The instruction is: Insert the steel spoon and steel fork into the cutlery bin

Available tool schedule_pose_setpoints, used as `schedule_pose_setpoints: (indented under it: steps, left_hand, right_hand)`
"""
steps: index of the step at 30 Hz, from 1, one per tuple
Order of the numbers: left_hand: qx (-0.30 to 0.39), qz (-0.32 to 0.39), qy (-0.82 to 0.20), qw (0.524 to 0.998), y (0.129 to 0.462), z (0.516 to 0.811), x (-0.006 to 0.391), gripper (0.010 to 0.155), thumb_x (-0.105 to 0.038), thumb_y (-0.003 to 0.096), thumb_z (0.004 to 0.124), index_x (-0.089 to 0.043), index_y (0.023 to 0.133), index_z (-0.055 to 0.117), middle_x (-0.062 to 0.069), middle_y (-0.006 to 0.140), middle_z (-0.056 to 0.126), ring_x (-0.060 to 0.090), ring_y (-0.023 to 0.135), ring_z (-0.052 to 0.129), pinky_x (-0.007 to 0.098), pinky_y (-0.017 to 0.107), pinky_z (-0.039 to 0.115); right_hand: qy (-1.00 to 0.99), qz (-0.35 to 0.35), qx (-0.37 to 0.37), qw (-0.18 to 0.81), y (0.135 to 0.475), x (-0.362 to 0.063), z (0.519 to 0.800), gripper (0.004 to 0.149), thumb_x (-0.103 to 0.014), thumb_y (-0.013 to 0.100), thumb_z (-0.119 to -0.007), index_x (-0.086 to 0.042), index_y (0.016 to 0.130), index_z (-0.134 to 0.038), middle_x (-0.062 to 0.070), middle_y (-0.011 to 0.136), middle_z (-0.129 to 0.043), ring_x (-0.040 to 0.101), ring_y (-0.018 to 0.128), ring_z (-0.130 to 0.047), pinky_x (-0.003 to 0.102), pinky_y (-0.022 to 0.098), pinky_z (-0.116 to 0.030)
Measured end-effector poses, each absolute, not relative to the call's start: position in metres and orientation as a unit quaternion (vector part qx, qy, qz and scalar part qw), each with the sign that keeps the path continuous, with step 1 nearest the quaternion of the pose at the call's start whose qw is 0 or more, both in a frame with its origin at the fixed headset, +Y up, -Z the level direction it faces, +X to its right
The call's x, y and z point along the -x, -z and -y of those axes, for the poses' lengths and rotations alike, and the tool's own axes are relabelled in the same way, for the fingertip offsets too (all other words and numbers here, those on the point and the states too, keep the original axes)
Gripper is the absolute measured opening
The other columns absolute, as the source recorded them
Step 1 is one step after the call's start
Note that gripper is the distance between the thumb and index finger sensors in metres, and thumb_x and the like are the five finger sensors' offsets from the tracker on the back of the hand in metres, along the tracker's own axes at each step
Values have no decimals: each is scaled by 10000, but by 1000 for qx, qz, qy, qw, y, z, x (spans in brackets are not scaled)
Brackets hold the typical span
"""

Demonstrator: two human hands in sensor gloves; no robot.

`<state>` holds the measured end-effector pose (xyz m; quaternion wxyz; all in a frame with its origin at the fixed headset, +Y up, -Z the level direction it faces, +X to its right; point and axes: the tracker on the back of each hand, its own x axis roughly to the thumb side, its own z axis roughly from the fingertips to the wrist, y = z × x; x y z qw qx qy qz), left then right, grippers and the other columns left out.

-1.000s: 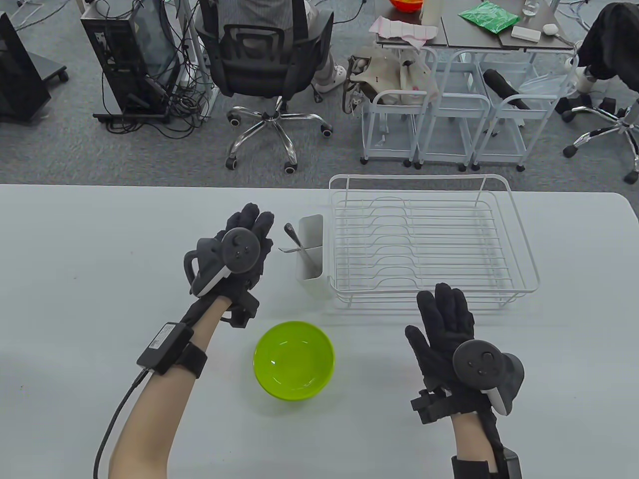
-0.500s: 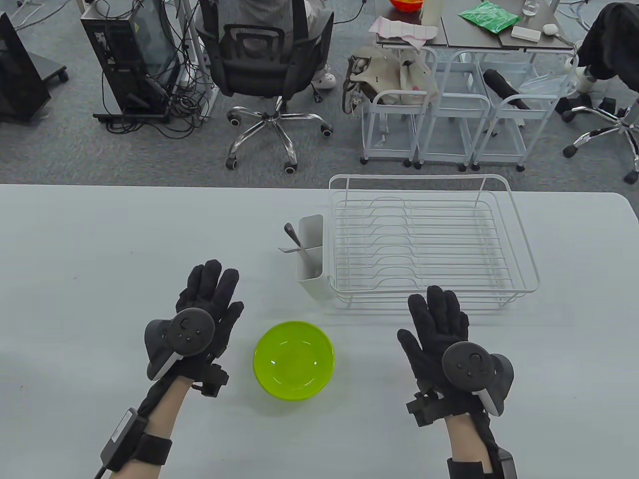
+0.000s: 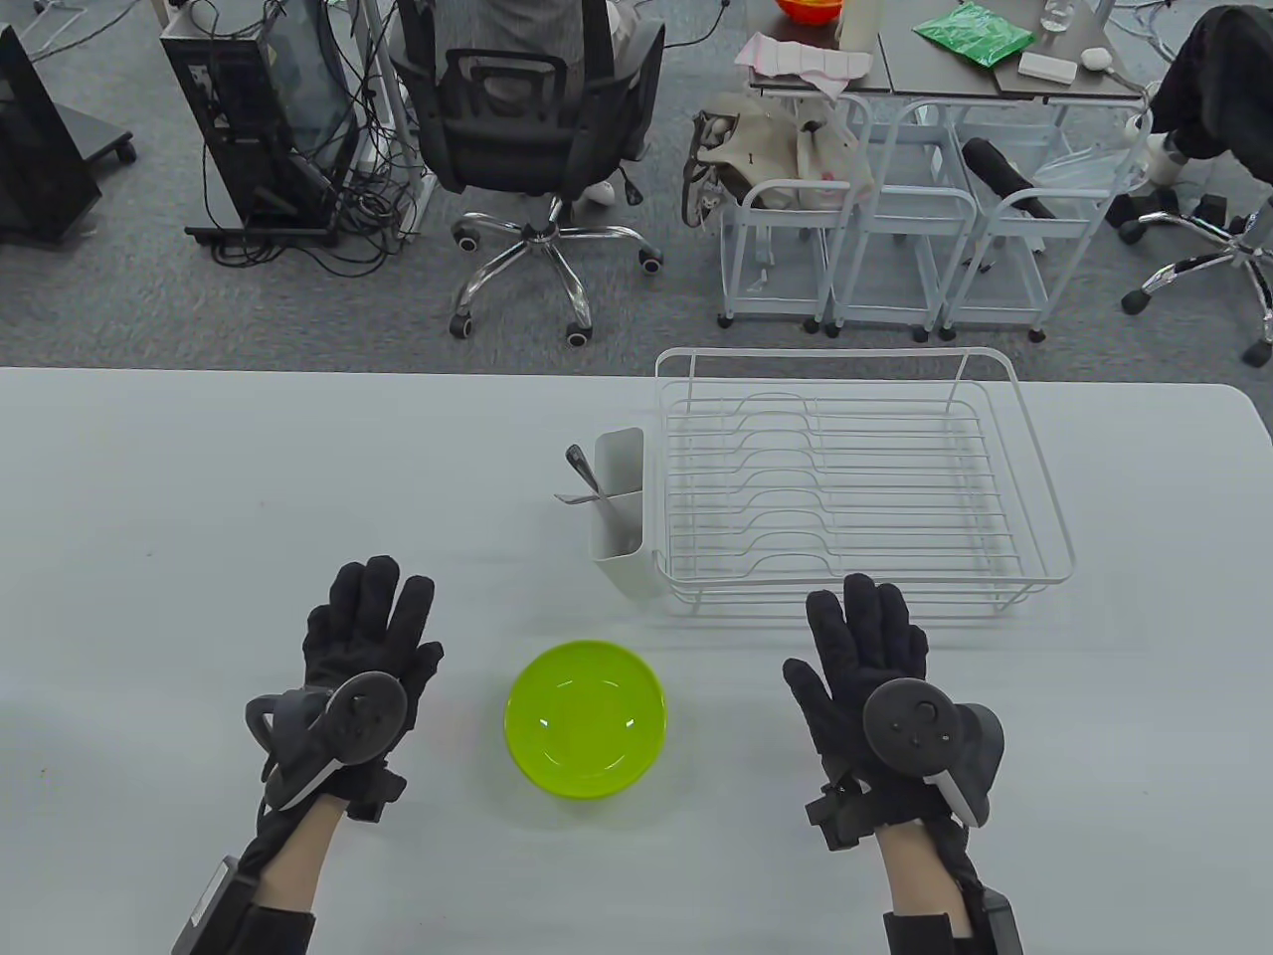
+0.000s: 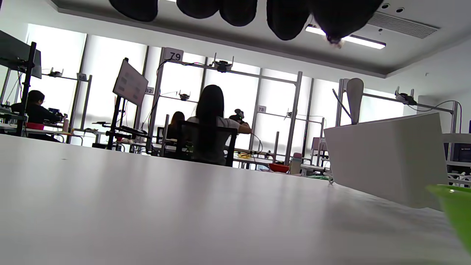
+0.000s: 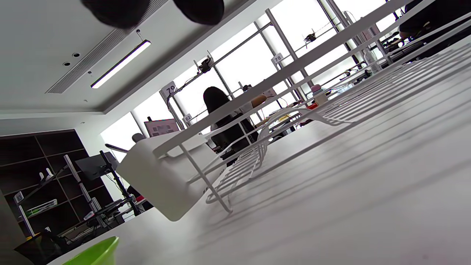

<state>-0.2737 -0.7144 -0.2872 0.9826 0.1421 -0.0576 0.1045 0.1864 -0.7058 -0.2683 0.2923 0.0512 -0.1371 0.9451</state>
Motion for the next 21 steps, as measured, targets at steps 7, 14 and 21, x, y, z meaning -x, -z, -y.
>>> schedule_pose_setpoints:
  steps: [7, 14, 21]
  left_hand:
    - [-129, 71, -90, 985, 289, 718, 268, 621, -527, 549, 572, -372, 1146, 501, 49, 1294, 387, 349, 1186, 396, 610, 806, 482]
    - [-131, 71, -109, 983, 288, 716, 269, 620, -527, 550, 572, -371, 1146, 504, 56, 1293, 399, 353, 1185, 402, 614, 804, 480]
    - [-131, 74, -115, 982, 288, 717, 269, 621, -526, 550, 573, -369, 1147, 505, 59, 1293, 410, 358, 1184, 413, 615, 803, 483]
  right_hand:
    - [-949, 134, -59, 278, 268, -181, 707, 692, -505, 508, -640, -217, 1119, -492, 69, 1183, -274, 356, 1099, -152, 614, 722, -214]
    - [-950, 136, -52, 275, 268, -184, 707, 692, -505, 508, -640, -216, 1119, -493, 71, 1182, -276, 354, 1100, -152, 615, 722, -212]
    - [-951, 134, -53, 274, 268, -183, 707, 691, -505, 508, -641, -217, 1119, -493, 68, 1182, -282, 354, 1101, -160, 616, 722, -220]
